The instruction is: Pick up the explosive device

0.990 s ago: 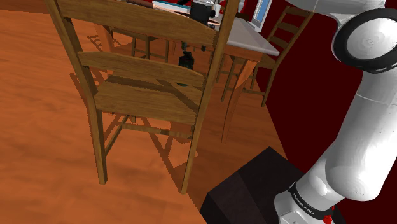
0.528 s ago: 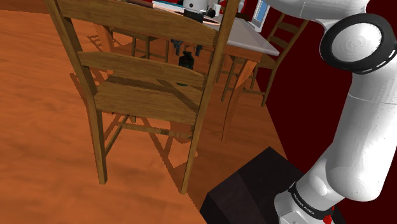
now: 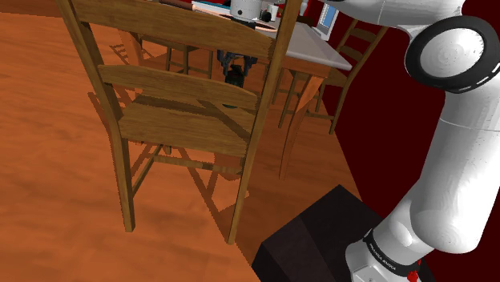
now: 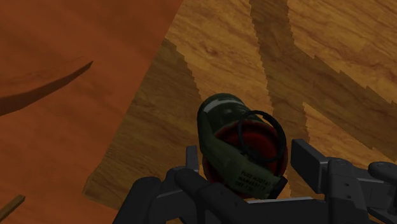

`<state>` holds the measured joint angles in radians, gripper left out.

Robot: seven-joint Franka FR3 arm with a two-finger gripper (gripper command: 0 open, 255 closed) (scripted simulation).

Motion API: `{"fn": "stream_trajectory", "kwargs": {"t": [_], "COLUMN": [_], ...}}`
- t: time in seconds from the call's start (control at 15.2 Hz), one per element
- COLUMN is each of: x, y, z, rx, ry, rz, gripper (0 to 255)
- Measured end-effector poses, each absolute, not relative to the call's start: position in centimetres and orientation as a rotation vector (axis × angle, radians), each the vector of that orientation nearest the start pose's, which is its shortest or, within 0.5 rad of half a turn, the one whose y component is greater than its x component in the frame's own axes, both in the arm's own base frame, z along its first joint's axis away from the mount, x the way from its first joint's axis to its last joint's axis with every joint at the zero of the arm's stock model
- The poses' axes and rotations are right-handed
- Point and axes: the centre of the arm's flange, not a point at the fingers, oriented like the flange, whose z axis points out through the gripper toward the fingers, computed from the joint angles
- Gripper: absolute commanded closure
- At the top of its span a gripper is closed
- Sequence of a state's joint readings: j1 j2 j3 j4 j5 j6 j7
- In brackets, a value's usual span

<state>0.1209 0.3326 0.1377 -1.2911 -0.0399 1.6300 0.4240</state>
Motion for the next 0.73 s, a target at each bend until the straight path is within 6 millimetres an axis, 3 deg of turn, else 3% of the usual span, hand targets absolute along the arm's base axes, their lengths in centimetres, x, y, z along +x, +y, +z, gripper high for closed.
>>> {"fn": "stream_trajectory", "kwargs": {"t": [0.4,0.73], "x": [64.0,64.0], "y": [15.0,15.0], "z": [56.4,58.6], "rx": [-3.123,-3.123], "ry": [0.267,0.267], "rz": [-0.009,-0.008], "gripper": [255,255]}}
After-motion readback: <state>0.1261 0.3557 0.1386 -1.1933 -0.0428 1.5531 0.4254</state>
